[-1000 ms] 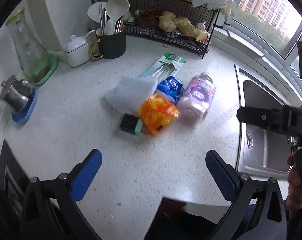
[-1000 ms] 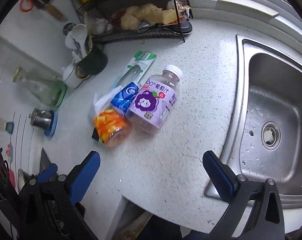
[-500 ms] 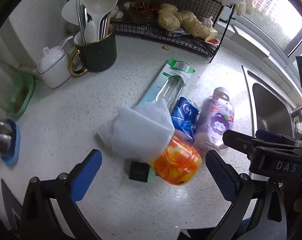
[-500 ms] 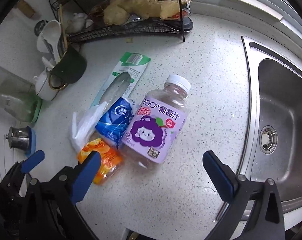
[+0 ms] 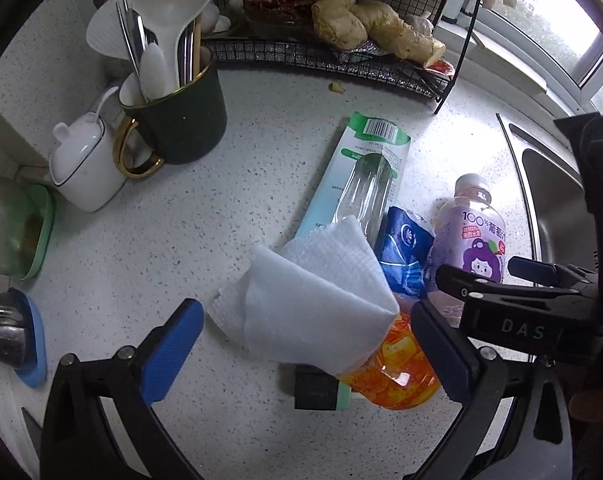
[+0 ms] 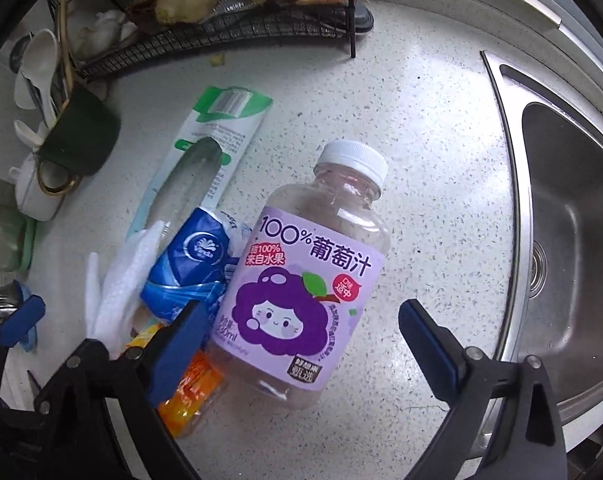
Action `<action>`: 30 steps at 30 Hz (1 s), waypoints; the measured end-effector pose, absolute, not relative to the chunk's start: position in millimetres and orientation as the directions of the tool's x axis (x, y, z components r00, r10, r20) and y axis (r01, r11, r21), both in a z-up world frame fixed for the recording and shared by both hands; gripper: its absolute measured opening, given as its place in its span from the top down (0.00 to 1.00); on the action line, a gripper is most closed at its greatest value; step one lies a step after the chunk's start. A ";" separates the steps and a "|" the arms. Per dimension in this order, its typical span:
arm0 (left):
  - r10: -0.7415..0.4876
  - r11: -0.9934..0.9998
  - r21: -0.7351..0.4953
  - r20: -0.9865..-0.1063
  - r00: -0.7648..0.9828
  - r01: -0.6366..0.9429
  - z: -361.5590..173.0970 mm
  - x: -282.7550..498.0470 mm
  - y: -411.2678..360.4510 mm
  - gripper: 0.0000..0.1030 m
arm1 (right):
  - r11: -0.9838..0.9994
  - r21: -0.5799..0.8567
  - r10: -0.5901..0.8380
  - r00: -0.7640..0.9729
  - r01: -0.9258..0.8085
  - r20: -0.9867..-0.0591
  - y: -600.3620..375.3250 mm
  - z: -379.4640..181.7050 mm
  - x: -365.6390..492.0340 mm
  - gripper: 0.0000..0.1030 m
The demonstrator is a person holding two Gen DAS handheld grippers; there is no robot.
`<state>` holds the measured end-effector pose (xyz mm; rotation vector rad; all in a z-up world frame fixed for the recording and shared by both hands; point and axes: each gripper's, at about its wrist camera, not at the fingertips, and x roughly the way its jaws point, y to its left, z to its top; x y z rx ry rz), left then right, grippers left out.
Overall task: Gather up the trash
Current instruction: 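Grasp the purple-labelled grape juice bottle with the right tool, then grasp the orange jar with the left tool while the right tool holds the bottle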
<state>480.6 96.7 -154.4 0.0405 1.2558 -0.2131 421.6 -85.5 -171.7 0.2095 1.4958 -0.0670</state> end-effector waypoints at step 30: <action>-0.323 0.901 -0.207 -0.907 0.269 0.382 -159.7 424.0 76.3 0.00 | 0.988 0.118 0.107 0.101 0.101 -0.989 -122.4 -183.1 374.2 0.36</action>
